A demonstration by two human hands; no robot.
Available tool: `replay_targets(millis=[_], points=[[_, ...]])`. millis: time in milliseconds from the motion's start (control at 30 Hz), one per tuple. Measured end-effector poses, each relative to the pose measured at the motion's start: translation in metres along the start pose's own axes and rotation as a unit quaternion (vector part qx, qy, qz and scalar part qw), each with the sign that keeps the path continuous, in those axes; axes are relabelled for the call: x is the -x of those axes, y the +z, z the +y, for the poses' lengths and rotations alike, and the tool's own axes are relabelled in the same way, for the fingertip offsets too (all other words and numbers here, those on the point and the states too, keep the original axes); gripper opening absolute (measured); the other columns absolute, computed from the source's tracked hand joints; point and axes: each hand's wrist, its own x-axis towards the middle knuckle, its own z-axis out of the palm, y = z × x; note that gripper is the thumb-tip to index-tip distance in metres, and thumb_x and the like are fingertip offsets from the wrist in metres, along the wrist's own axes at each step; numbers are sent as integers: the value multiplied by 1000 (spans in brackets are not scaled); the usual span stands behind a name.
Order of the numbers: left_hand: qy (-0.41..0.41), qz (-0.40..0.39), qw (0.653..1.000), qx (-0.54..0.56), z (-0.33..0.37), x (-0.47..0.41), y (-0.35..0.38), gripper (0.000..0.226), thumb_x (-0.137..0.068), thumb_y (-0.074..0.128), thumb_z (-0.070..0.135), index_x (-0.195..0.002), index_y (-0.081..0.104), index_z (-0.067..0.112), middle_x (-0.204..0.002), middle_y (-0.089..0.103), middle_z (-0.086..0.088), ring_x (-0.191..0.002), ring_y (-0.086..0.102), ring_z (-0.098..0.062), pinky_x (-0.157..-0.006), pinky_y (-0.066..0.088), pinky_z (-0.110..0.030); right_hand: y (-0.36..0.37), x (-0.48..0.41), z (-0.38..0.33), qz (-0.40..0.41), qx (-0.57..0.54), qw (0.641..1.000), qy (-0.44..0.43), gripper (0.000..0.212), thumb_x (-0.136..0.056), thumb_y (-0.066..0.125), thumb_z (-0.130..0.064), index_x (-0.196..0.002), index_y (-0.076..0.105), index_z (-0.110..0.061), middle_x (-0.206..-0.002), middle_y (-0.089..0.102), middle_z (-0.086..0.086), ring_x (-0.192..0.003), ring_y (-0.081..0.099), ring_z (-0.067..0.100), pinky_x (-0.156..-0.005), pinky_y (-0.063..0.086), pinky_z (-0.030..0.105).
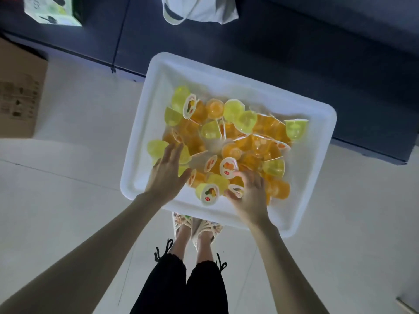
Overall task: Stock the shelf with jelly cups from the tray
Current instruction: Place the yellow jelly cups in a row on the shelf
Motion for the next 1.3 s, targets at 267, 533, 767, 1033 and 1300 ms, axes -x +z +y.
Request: replay_targets(millis=[267,533,767,1033,1300], points=[[-37,27,999,-2,0,-10,17,56,-89,62,21,-138,38,6,-141,31,-16,-104,55,-42,-82,48,-49,15,-2,5,59,-71,996,-1,59,-70,82,-18,-120,50,-16,-129,46,7,-119,44,30,-91,48,48],[-38,35,998,34,-2,-18,21,40,-84,68,13,-120,54,1,-130,49,-16,-95,60,-39,-79,50,-44,12,1,6,60,-177,982,20,57,-74,80,-14,-125,54,-10,-133,45,6,-119,51,23,-79,40,3],[-45,36,997,46,3,-23,18,36,-85,68,18,-113,51,1,-117,59,-14,-93,59,-33,-72,41,-32,11,0,7,55,-167,984,15,55,-77,78,-18,-126,53,-11,-133,50,8,-119,50,20,-75,35,-5],[-60,22,995,76,5,-12,13,45,-81,72,22,-115,49,3,-104,50,-9,-82,46,-21,-70,35,-29,17,11,0,69,-147,987,-8,68,-70,64,-61,-118,56,-14,-127,54,2,-120,42,22,-99,36,33],[-109,-30,979,168,0,5,16,34,-79,70,14,-97,41,13,-94,54,-3,-80,57,-26,-58,40,-25,30,25,-23,6,-92,996,-11,69,-57,78,-61,-115,56,-29,-152,16,6,-137,9,26,-101,32,43]])
